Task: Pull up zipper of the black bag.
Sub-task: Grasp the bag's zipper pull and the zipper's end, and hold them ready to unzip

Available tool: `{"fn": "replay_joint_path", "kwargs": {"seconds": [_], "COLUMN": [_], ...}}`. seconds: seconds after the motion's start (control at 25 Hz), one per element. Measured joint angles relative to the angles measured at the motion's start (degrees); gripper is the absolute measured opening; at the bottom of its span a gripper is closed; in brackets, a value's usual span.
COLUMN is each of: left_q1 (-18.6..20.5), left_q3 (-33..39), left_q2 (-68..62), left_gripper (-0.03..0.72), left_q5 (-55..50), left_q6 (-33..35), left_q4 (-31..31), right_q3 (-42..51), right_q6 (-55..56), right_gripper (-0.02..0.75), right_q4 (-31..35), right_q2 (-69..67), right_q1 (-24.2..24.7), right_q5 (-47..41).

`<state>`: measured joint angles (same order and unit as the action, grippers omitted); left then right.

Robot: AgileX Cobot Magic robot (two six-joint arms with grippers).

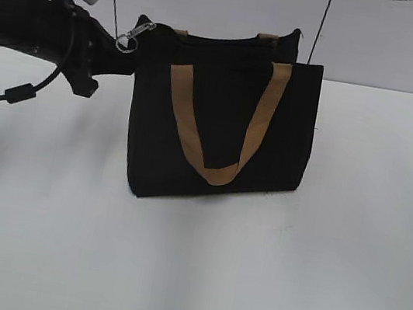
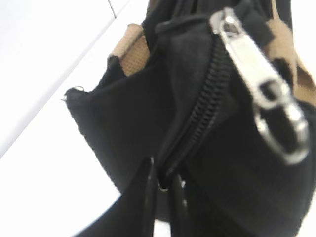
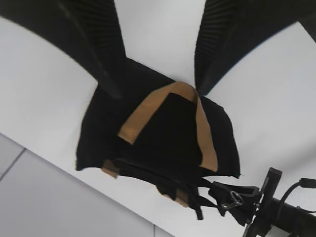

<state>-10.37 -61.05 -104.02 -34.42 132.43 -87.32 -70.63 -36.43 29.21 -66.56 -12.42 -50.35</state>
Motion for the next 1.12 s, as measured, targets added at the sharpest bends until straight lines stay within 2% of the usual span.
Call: {"fn": "replay_joint_path", "kwargs": {"seconds": [0.24, 0.44, 0.72, 0.88, 1.12], "left_q1": [0.0, 0.0, 0.0, 0.0, 0.0], "left_q3": [0.51, 0.55, 0.61, 0.61, 0.61], "left_q2": [4.42, 6.07, 8.81, 9.18, 9.18], "left_gripper": [0.027, 0.027, 0.027, 0.027, 0.027], "left_q5": [0.79, 1.7, 1.66, 1.61, 1.61], "left_q6": [-5.68, -7.34, -7.52, -7.52, -7.52], "left_q4": [10.14, 11.48, 11.69, 11.69, 11.69], "right_q3": [-0.42, -0.42, -0.46, -1.93, -5.96], "right_q6": [5.06, 13.42, 13.47, 8.14, 8.56], "right_gripper": [0.36, 0.358, 0.355, 0.342, 0.328], "right_q4": [0.0, 0.17, 0.24, 0.26, 1.81], "right_q2": [-9.59, -16.37, -21.69, -23.8, -28.96], "right_q1": [-10.13, -15.7, -19.5, -22.3, -22.53], "right_q5": [7.64, 17.18, 24.55, 25.24, 25.12]}}
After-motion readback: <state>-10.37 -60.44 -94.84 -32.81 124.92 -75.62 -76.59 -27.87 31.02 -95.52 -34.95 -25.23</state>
